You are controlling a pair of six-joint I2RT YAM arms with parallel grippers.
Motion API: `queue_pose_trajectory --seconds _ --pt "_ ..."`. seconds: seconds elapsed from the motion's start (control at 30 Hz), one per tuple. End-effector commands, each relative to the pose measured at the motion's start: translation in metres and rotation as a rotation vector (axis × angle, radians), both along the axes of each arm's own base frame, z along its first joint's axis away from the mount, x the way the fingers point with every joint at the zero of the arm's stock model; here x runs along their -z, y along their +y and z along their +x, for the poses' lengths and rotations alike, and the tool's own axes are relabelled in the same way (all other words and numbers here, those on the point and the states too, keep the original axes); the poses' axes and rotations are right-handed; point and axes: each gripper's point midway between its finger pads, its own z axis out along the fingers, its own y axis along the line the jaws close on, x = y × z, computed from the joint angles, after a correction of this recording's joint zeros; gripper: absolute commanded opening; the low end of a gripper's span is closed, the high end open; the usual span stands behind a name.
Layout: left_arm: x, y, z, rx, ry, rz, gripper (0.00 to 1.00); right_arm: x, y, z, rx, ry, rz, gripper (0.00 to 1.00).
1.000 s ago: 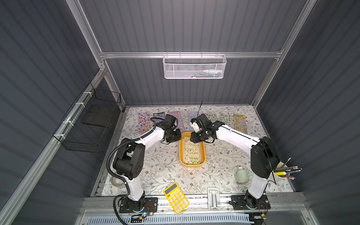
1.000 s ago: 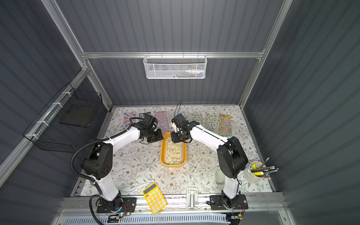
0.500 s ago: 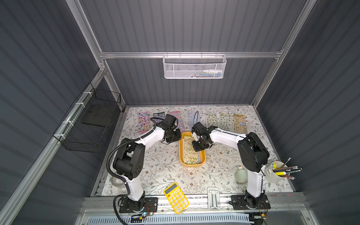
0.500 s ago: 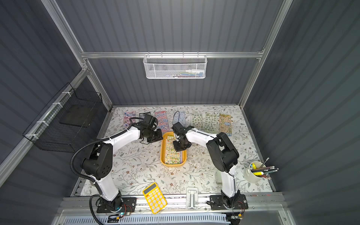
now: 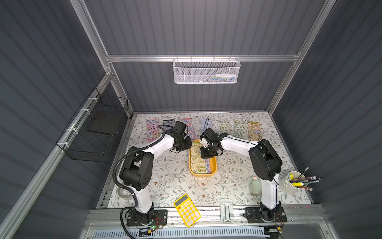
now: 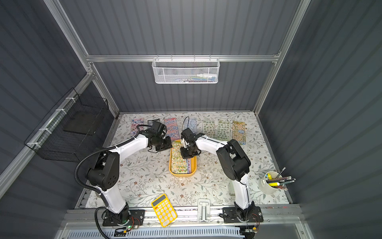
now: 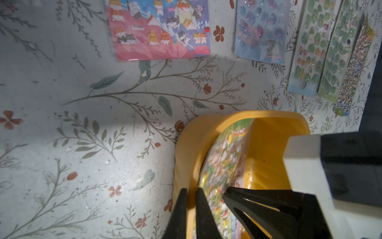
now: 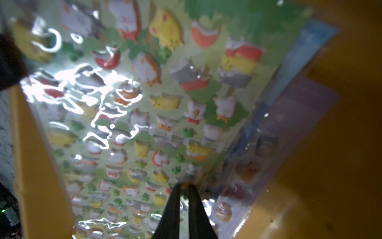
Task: Take the stickers out of the storage box
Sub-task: Pick up the sticker from the storage box.
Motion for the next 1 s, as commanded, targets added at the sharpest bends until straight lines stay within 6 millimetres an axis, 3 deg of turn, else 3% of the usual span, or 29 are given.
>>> queue_pose_trajectory --seconds 0.0,0.07,0.33,0.5,0.67,0.77,0.83,0.97 --pt "0.006 -0.007 -0.009 0.016 0.032 -0.020 0.12 0.011 0.019 -0.005 -0.015 0.051 0.076 0.14" --pt "0.006 -0.008 -0.009 0.016 0.032 -0.022 0.14 0.015 0.021 -0.004 -0.015 0.058 0.077 0.14" --pt "-0.013 -0.006 -0.005 0.016 -0.024 -0.022 0.62 0.037 0.018 -0.008 -0.013 0.096 0.047 0.14" --pt "-0.021 0.001 0.002 0.013 -0.062 0.028 0.80 0.041 0.019 -0.008 -0.014 0.106 0.045 0.14" --pt "-0.027 0.010 0.016 0.014 -0.106 0.115 0.80 0.043 0.019 -0.009 -0.015 0.109 0.045 0.14" --pt "-0.028 0.012 0.024 0.020 -0.128 0.150 0.71 0.043 0.019 -0.009 -0.015 0.111 0.047 0.14" --pt "-0.039 0.008 0.034 0.021 -0.163 0.146 0.62 0.043 0.019 -0.008 -0.015 0.109 0.047 0.14" --pt "-0.034 0.005 0.039 0.028 -0.160 0.147 0.44 0.043 0.018 -0.009 -0.013 0.110 0.045 0.14"
